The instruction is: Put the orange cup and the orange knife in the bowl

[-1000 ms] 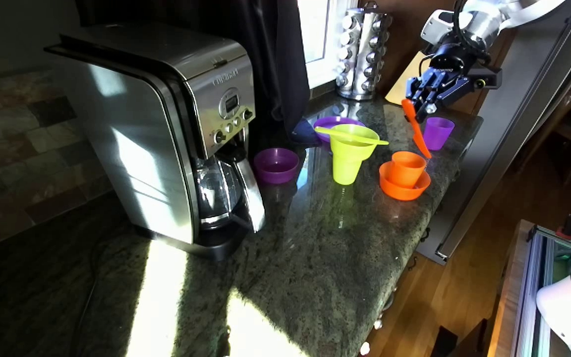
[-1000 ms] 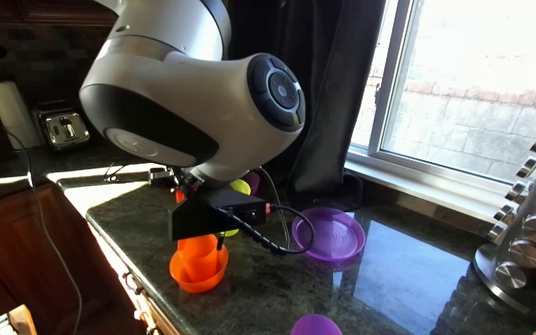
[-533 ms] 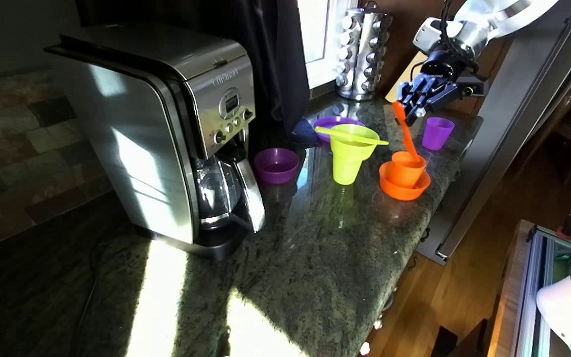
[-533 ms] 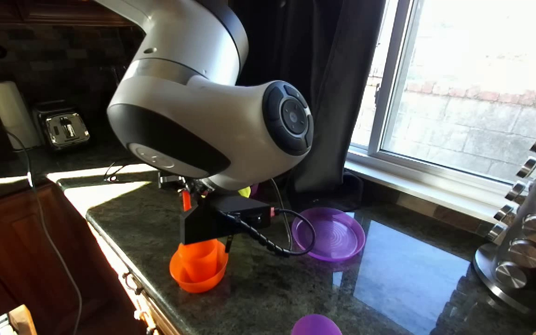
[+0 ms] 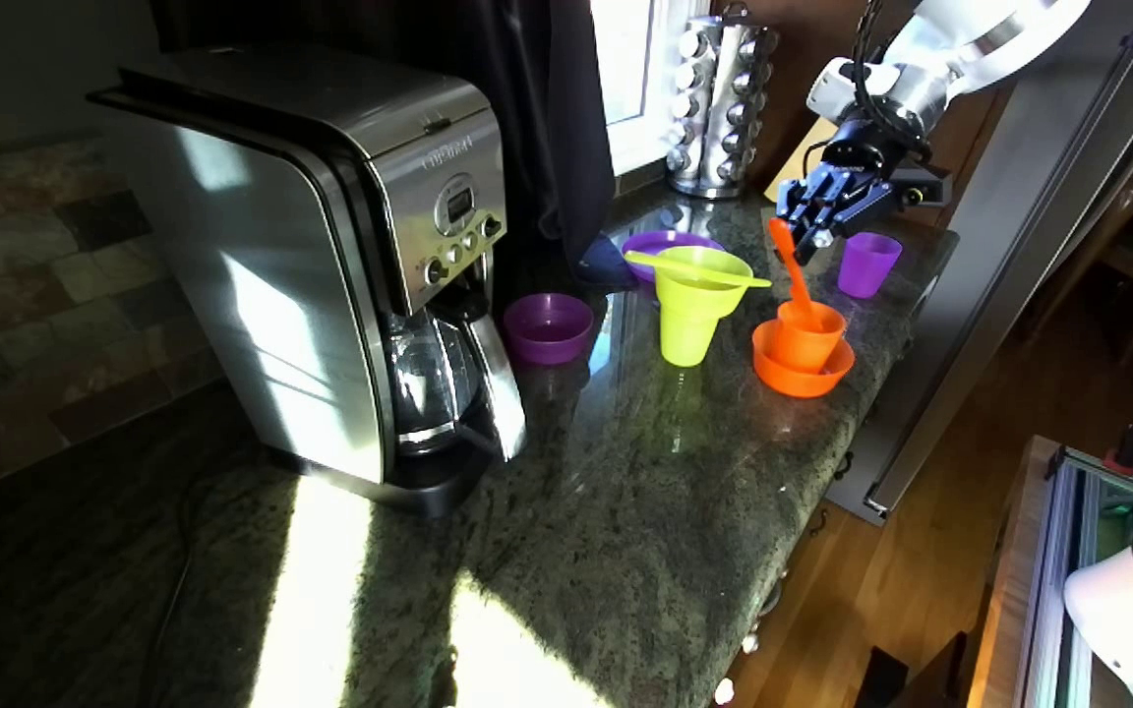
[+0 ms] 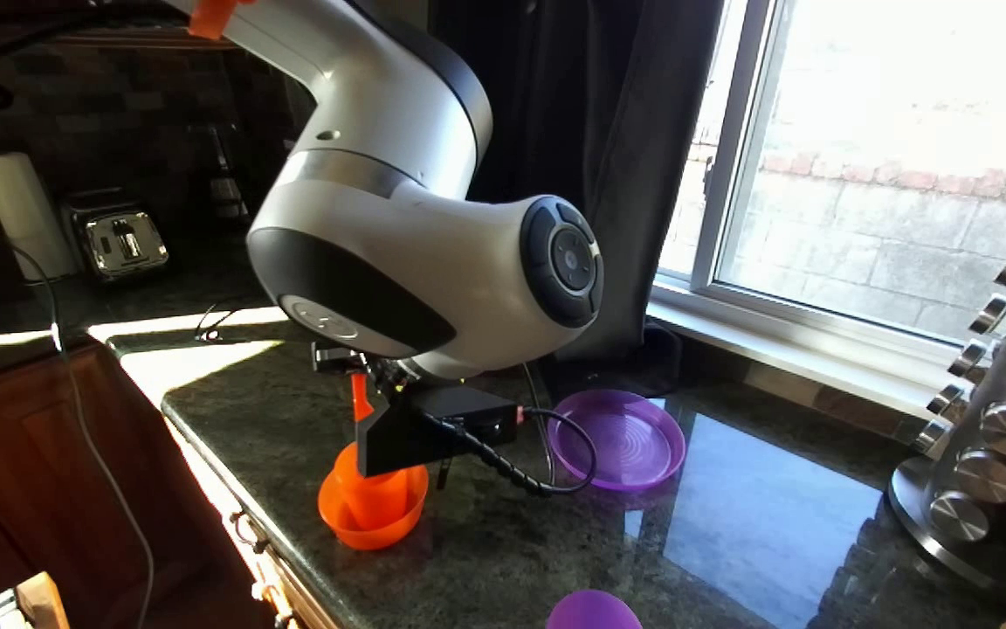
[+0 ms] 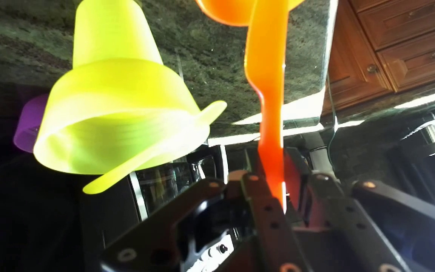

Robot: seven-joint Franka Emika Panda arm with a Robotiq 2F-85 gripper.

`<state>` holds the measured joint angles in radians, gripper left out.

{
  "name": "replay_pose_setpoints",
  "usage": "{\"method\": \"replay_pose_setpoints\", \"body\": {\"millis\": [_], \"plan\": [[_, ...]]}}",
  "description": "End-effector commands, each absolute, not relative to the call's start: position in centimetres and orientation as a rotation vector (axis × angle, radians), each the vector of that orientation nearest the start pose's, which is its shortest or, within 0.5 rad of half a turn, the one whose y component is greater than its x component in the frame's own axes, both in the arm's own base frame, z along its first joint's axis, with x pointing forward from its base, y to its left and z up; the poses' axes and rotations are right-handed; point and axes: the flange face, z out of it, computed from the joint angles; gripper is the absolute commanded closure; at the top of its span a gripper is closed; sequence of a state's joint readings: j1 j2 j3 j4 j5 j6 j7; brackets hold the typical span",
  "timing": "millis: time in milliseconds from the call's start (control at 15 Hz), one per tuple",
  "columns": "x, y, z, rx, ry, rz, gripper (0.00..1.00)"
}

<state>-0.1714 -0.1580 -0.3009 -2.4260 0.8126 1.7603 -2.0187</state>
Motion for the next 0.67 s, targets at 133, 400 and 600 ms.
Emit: {"method": "replay_pose_setpoints", "body": {"millis": [133,400,600], "plan": [[40.93,-14.16,34.55,-1.913,-1.278,-0.753,0.95],[40.88,-14.42,34.05,-1.918,-1.283,-0.738,0.81],[40.82,-14.41,34.03,-1.920,-1.283,-0.733,0.47]]}}
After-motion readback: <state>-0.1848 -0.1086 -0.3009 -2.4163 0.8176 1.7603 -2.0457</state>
